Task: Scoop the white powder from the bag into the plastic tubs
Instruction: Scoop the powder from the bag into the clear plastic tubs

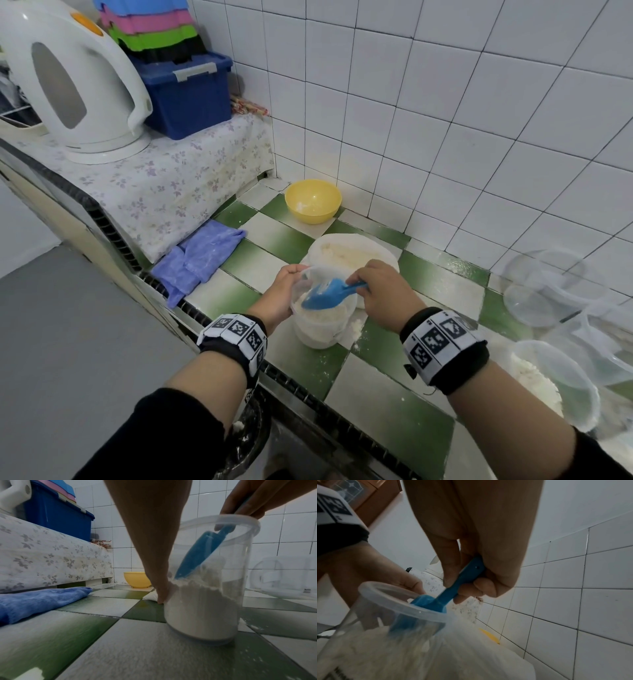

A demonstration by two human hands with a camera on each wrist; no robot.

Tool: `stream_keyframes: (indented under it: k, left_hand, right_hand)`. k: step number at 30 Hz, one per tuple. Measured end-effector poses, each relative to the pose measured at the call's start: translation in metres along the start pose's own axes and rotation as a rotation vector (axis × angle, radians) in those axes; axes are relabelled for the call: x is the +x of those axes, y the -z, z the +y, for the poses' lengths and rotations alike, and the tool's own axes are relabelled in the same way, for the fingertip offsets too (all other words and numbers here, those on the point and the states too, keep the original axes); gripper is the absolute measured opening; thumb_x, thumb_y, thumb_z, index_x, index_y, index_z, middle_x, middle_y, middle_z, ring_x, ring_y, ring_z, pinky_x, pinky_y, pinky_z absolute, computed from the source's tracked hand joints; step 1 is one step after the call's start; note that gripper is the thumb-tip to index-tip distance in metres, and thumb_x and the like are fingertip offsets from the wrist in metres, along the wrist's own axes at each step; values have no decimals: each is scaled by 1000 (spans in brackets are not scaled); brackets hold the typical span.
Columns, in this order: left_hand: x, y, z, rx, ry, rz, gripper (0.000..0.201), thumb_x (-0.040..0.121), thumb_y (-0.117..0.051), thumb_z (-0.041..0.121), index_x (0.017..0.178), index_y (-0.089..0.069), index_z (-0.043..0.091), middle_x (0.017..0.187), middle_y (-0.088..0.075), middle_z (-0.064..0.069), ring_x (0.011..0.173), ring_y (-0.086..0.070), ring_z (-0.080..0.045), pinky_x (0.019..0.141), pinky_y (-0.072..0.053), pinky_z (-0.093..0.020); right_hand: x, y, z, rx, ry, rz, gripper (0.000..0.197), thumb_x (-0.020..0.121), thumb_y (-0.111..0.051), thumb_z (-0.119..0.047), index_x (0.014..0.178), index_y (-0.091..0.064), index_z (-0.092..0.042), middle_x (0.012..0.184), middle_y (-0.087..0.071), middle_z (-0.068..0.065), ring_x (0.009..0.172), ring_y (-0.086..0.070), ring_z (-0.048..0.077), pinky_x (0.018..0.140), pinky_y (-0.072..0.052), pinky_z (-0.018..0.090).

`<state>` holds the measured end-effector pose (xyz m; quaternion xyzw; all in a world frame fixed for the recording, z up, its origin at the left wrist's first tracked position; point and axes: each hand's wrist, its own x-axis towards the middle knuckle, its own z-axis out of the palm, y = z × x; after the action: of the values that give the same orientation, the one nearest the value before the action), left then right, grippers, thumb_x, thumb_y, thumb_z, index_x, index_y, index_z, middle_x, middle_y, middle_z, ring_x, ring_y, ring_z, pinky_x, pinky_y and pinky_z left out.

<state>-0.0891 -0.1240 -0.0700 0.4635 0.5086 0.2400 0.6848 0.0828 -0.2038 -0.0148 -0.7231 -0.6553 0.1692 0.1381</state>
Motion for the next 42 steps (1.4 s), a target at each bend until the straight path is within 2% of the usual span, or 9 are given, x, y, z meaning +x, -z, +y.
stream_keyframes:
  k: [4,11,18,21,23,25,32,37,42]
  left_hand:
    - [0,0,0,9,3,0,10,100,-44,27,108,-50,27,102,-61,-1,80,-60,-13,63,-48,-28]
    - [1,0,3,20,14,22,18,99,-43,26,116,-49,25,107,-59,-3,88,-59,-17,69,-48,-32]
    - [2,2,9,46,11,0,43,101,-40,20,141,-34,34,105,-60,6,92,-62,-14,79,-53,-35]
    - [2,3,14,147,-41,-69,52,102,-39,18,150,-26,31,121,-54,6,101,-59,-14,83,-54,-37]
    - [2,4,14,252,-100,-105,54,103,-42,19,153,-24,28,134,-47,6,104,-55,-7,81,-55,-29]
    - [6,6,11,296,-133,-126,53,104,-41,28,154,-22,32,140,-50,5,109,-55,-3,83,-55,-27]
    - [13,7,5,309,-107,-100,46,105,-18,44,151,-24,44,151,-41,3,134,-43,-18,109,-42,-43]
    - [18,9,1,320,-104,-112,65,82,-20,65,146,-28,53,154,-37,6,138,-39,-19,115,-33,-47]
    - [24,10,-2,282,-114,-102,45,103,-18,49,146,-32,50,154,-37,5,138,-39,-19,115,-34,-47]
  right_hand:
    - [0,7,2,42,-20,67,26,92,-52,-7,111,-66,-14,104,-56,3,98,-51,17,89,-42,24]
    - [1,42,11,200,-137,-24,23,96,-47,-18,95,-70,-13,84,-64,-1,63,-48,7,54,-35,18]
    - [3,74,37,577,-261,155,23,93,-50,-15,88,-73,-15,68,-65,1,60,-45,14,55,-35,23]
    - [15,68,47,430,-288,211,24,94,-49,-15,92,-72,-8,75,-66,7,59,-44,15,53,-35,23]
    - [25,57,50,287,-298,208,25,94,-48,-14,89,-68,-1,84,-67,14,60,-45,15,52,-33,20]
    - [36,43,51,204,-300,190,25,95,-46,-13,91,-67,0,90,-65,14,72,-51,19,57,-35,22]
    - [63,5,41,-23,-189,120,26,96,-41,-6,105,-66,-6,105,-61,10,101,-54,25,84,-40,28]
    - [70,-6,35,-118,-61,38,32,96,-38,-3,117,-62,-7,114,-61,11,108,-51,26,94,-39,30]
    - [70,-3,30,-173,-71,-12,33,96,-36,-4,118,-60,-7,116,-58,11,111,-50,25,96,-38,29]
